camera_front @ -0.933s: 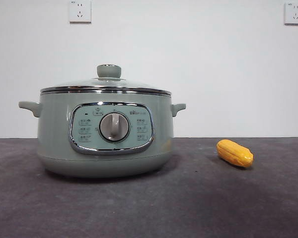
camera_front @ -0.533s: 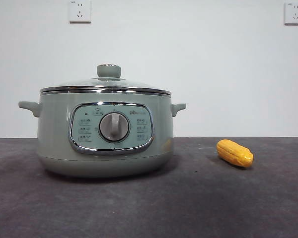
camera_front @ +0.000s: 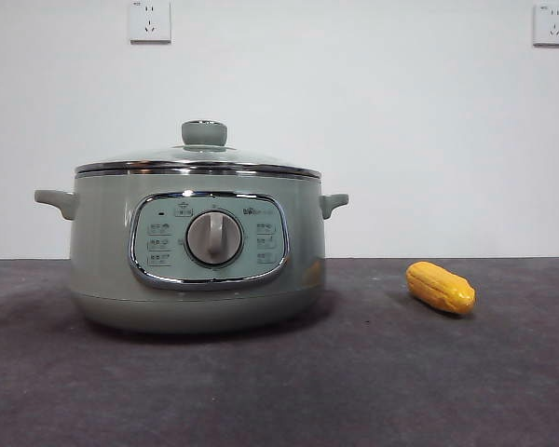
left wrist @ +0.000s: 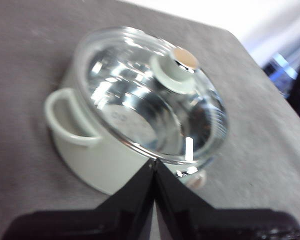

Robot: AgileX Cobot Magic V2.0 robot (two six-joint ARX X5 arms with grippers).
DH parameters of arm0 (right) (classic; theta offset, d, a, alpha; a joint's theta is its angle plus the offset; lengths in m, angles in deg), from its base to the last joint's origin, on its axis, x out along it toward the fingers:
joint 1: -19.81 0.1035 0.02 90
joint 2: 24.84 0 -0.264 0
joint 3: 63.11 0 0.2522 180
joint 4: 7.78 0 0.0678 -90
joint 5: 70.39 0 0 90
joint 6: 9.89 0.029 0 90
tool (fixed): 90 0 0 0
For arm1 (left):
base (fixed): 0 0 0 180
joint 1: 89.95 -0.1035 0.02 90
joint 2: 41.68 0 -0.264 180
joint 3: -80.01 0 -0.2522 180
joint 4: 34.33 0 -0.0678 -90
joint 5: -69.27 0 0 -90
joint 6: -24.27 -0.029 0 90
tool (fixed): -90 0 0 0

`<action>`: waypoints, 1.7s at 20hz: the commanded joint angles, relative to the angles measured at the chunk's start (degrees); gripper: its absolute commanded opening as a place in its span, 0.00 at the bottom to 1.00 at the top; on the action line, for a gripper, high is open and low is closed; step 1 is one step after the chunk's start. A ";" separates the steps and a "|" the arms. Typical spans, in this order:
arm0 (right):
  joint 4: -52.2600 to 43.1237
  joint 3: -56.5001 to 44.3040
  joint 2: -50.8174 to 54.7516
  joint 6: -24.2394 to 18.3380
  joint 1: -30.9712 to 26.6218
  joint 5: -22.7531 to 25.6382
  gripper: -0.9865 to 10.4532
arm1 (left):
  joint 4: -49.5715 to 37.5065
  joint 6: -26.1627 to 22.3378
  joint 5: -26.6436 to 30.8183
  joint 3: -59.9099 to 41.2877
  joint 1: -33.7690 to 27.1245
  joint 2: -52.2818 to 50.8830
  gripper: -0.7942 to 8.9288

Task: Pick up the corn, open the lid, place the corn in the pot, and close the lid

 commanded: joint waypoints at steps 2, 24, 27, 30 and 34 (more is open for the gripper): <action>0.24 5.57 -10.25 -3.65 3.91 2.25 0.59 | 0.15 -2.62 -1.27 0.83 1.18 2.29 0.08; -0.15 36.26 -60.78 -8.87 12.02 21.09 0.58 | -2.38 -5.44 -0.85 0.83 4.57 6.32 0.08; -0.28 36.61 -63.08 -9.60 12.28 21.18 0.56 | -2.56 -5.68 -0.83 0.83 4.57 6.32 0.08; 0.13 36.61 -64.13 -10.71 12.79 21.51 0.33 | -2.73 -6.86 -0.85 0.83 4.57 6.32 0.08; 1.03 37.09 -64.00 -11.43 13.55 23.71 0.08 | -3.30 -6.91 -0.85 0.83 4.66 6.45 0.08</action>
